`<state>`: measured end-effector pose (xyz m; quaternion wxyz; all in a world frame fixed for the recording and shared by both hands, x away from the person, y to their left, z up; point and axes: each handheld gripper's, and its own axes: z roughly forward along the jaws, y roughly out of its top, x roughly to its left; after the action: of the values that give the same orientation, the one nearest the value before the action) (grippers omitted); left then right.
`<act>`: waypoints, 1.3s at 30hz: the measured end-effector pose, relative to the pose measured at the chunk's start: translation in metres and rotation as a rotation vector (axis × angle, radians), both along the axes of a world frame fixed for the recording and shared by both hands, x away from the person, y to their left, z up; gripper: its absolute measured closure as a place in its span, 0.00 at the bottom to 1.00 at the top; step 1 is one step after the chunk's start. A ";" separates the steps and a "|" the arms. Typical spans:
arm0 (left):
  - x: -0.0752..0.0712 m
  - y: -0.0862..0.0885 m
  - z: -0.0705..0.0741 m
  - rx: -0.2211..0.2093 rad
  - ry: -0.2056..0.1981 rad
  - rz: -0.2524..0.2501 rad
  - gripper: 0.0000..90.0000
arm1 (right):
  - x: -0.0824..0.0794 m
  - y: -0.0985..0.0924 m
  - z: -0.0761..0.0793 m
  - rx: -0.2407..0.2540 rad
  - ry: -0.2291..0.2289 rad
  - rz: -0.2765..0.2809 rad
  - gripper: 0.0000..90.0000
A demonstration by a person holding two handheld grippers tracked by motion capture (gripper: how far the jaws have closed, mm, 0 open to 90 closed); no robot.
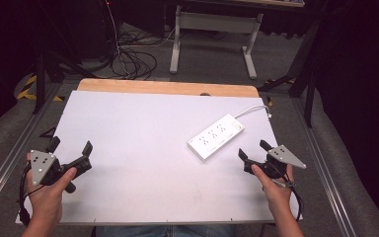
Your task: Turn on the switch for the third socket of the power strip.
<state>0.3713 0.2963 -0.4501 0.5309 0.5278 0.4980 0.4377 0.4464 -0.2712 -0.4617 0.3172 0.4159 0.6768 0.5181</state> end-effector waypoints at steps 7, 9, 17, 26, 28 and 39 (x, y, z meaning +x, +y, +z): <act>0.000 0.000 0.000 -0.005 0.001 0.001 0.04 | 0.000 0.000 0.000 -0.003 0.002 -0.002 0.13; 0.000 0.000 0.000 -0.004 0.000 0.000 0.04 | 0.000 0.000 0.000 -0.002 0.002 0.000 0.13; 0.000 -0.001 0.000 -0.005 0.002 -0.004 0.04 | -0.001 0.002 0.000 -0.016 -0.020 -0.006 0.13; 0.001 0.000 0.000 -0.004 0.002 -0.005 0.04 | -0.002 0.001 0.001 -0.022 -0.040 -0.017 0.22; 0.001 -0.001 0.000 -0.004 0.002 -0.005 0.04 | -0.002 0.001 0.002 -0.016 -0.041 -0.018 0.26; 0.001 -0.001 0.000 -0.006 0.003 -0.007 0.05 | -0.003 0.001 0.003 -0.015 -0.058 -0.002 0.45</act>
<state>0.3723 0.2958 -0.4503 0.5332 0.5286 0.4982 0.4337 0.4432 -0.2706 -0.4587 0.3404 0.3990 0.6707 0.5245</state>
